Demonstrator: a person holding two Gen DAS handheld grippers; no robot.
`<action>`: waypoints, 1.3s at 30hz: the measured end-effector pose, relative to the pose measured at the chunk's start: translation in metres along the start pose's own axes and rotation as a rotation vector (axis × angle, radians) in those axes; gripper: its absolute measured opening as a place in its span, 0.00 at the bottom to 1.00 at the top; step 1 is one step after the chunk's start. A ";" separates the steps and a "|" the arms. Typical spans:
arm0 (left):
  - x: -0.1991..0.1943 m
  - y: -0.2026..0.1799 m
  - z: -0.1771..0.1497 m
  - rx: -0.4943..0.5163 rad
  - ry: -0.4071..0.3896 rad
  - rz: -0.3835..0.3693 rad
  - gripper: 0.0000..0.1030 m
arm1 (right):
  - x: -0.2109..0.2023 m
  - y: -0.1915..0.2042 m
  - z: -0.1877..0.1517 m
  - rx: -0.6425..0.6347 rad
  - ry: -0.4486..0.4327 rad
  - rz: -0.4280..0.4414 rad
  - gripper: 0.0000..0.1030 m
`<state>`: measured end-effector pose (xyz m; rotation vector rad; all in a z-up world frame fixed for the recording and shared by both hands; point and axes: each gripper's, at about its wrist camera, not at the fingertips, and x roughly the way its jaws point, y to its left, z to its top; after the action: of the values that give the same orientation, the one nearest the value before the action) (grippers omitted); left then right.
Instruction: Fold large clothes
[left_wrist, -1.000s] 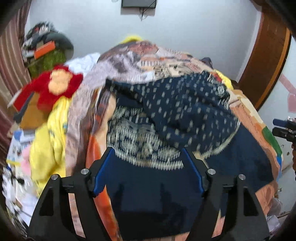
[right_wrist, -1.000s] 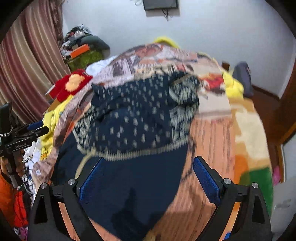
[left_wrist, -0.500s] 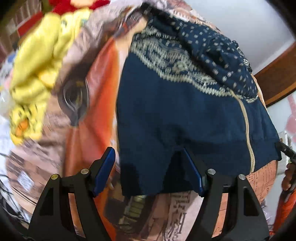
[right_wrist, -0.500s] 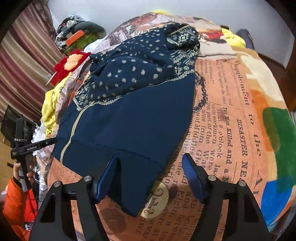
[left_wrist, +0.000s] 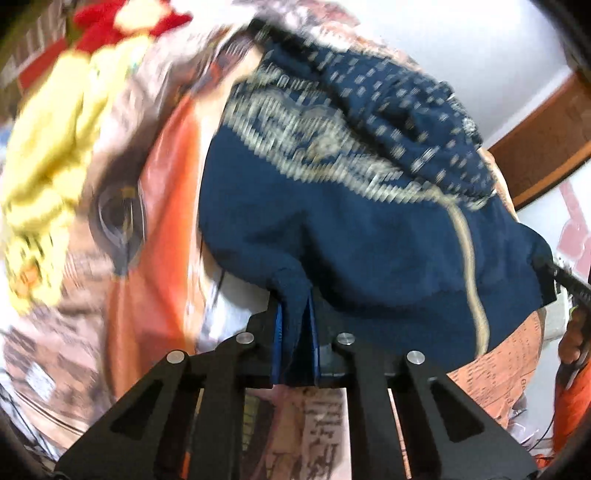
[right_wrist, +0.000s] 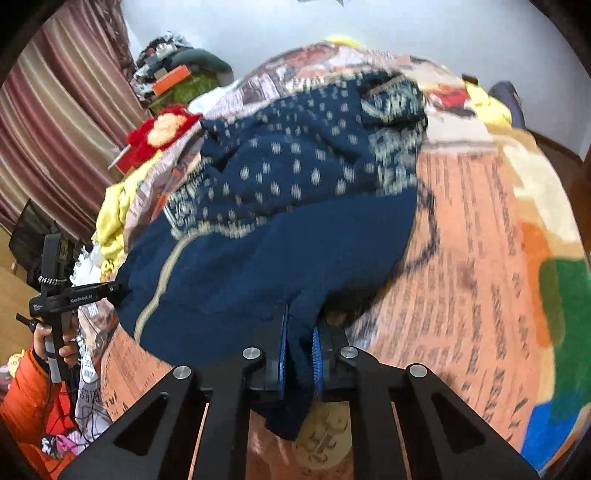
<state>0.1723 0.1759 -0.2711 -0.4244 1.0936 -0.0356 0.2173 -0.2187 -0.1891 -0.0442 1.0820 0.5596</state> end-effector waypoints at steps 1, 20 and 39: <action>-0.010 -0.006 0.008 0.016 -0.034 -0.007 0.11 | -0.005 -0.001 0.008 -0.006 -0.023 0.001 0.08; -0.069 -0.056 0.202 0.115 -0.467 0.052 0.11 | 0.002 -0.045 0.210 0.003 -0.262 -0.088 0.07; 0.141 -0.004 0.292 0.001 -0.218 0.273 0.12 | 0.147 -0.142 0.277 0.133 -0.089 -0.085 0.07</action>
<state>0.4919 0.2313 -0.2766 -0.2675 0.9278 0.2459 0.5600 -0.1974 -0.2123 0.0506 1.0239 0.4089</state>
